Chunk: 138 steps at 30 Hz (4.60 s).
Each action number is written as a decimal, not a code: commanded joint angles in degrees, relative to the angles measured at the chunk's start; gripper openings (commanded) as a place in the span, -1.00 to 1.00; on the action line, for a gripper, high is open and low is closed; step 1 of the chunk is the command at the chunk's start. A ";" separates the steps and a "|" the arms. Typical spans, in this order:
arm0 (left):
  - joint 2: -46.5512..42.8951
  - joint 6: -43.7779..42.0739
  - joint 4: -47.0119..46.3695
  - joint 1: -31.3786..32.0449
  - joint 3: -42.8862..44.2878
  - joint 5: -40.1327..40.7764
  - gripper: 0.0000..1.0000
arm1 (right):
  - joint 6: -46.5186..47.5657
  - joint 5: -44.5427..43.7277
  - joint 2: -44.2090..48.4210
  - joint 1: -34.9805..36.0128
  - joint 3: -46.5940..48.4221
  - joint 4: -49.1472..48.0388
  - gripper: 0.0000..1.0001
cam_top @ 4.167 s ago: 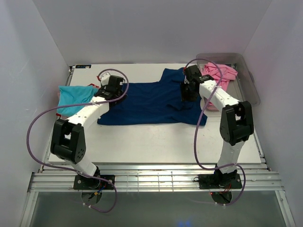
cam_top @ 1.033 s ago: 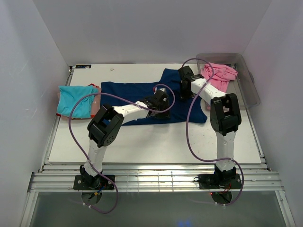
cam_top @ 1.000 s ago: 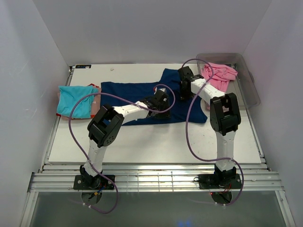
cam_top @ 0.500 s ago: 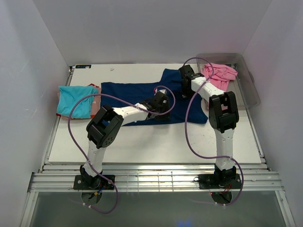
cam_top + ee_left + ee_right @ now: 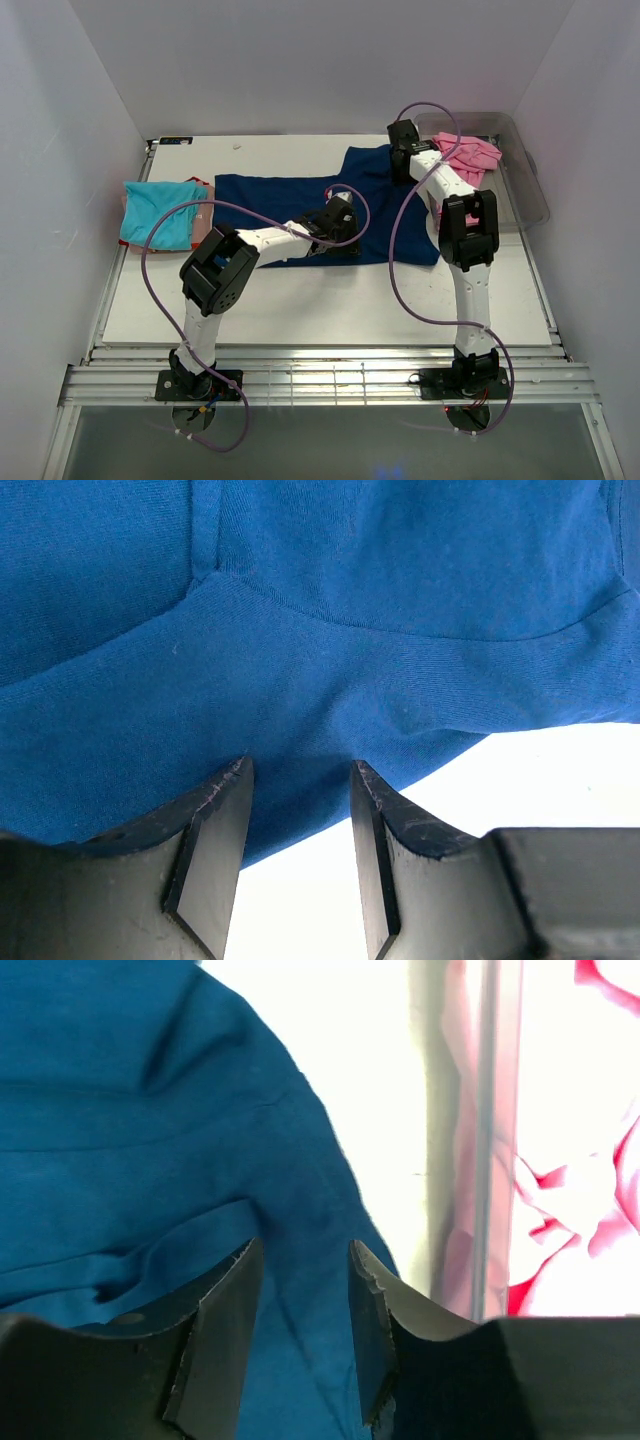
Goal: Fold and stack the t-shirts
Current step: Fold the tshirt
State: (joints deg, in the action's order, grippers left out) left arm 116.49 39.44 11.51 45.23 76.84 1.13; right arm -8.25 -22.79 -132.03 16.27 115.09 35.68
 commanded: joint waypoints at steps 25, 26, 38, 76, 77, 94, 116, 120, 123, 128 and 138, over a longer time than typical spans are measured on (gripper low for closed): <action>-3.63 -0.33 5.02 1.44 -3.97 -0.51 0.10 | -6.60 7.85 24.80 -0.36 -33.51 9.50 -0.35; -4.16 -0.24 4.93 1.44 -4.15 -0.42 0.10 | -6.69 7.24 25.32 -0.36 -34.13 9.41 -0.33; -6.71 0.55 4.49 1.52 -6.70 0.54 0.10 | -7.31 7.05 28.49 -0.36 -42.66 10.55 -0.26; -8.64 1.52 4.31 1.53 -8.55 1.86 0.10 | -7.57 13.39 33.41 -0.36 -49.35 11.25 -0.31; -8.73 1.52 4.23 1.52 -8.72 2.04 0.10 | -7.57 13.21 33.41 -0.36 -49.35 11.25 -0.31; -10.05 2.22 4.23 1.88 -10.66 2.13 0.10 | -6.95 3.55 31.40 -0.80 -46.63 11.87 -0.85; -10.49 0.82 3.52 2.23 -9.88 1.42 0.14 | -4.49 -3.23 25.50 -1.95 -40.73 12.92 -0.56; -10.31 -1.11 3.43 3.54 -4.53 1.77 0.30 | -4.41 -4.46 27.96 -1.95 -38.29 13.88 -0.35; -10.49 -1.91 3.52 4.60 0.57 1.60 0.44 | -4.14 -4.64 30.24 -1.86 -34.25 15.47 -0.24; -13.38 -4.10 5.89 5.04 5.69 4.84 0.53 | -2.30 1.76 35.95 -1.86 -30.54 15.04 -0.22; -23.49 -6.57 12.23 -6.72 -12.13 21.12 -1.00 | -3.61 24.43 36.58 -1.60 -37.92 5.98 -0.85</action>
State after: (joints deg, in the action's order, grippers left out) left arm 97.34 33.21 20.05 45.12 70.63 16.64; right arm -11.38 -7.79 -94.02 14.59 79.61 44.80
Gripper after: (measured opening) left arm 0.018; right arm 0.078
